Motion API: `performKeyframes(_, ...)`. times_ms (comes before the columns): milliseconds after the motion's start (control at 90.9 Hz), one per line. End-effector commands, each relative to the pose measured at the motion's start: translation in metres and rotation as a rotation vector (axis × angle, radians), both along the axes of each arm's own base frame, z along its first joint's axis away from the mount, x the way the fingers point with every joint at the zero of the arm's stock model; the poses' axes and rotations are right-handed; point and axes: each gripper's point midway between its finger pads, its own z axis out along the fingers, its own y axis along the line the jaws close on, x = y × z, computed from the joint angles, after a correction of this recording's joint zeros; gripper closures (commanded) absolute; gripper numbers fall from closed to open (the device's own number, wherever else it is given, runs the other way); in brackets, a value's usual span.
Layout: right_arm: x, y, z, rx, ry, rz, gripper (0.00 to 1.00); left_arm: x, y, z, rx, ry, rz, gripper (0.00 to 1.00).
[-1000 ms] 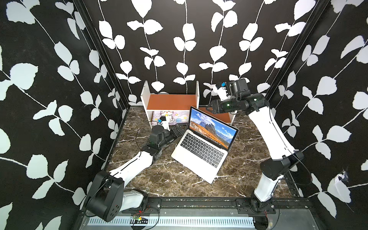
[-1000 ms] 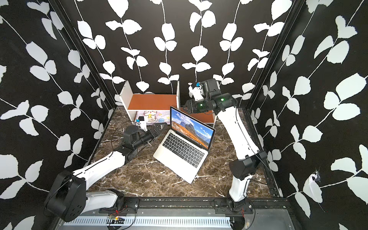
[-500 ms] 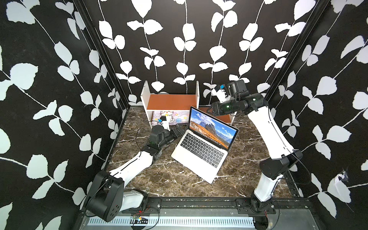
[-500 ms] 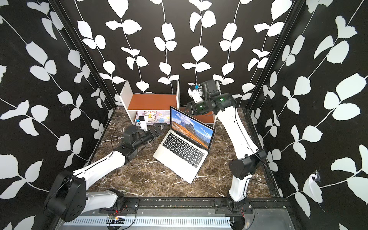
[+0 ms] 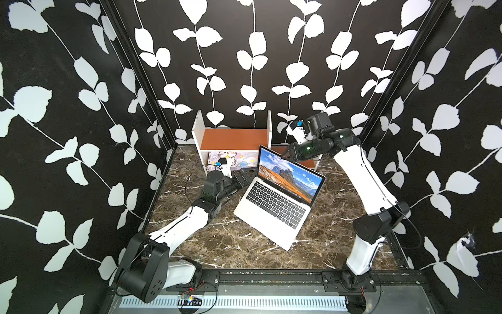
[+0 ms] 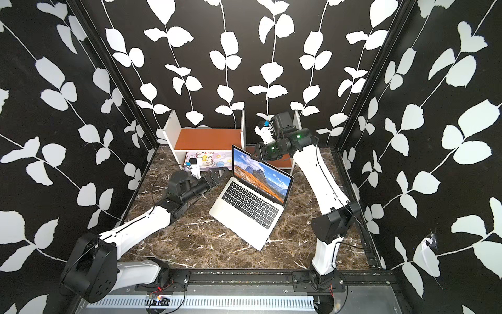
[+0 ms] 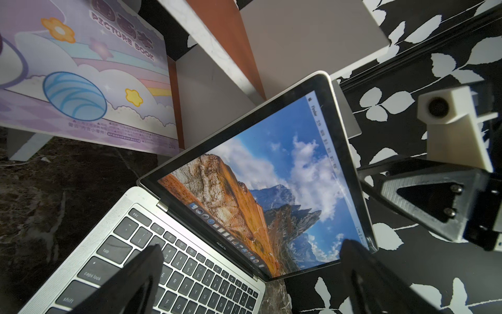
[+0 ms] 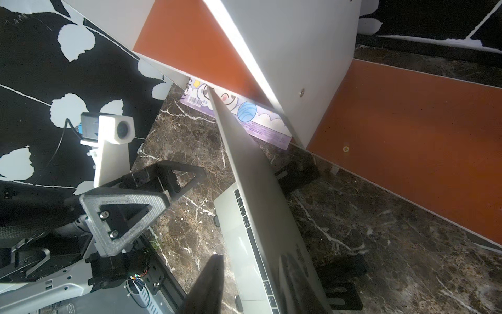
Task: Close the laptop lid and set it aside
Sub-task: Close the lid of the laptop.
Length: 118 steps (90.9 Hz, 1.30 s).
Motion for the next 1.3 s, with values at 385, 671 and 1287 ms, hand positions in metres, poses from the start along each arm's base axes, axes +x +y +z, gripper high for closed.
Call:
performKeyframes(385,-0.020,0.011,-0.003,-0.002,0.004,0.069,0.72,-0.005,0.000,0.031,-0.034,-0.090,-0.006,0.01)
performKeyframes(671,-0.044,0.024,-0.014,-0.078,-0.041,0.061,0.75,-0.009,0.021,0.069,0.053,-0.169,0.084,0.01)
performKeyframes(1287,-0.103,0.059,-0.018,-0.516,-0.516,0.021,0.77,-0.020,0.085,0.107,0.182,-0.103,0.375,0.02)
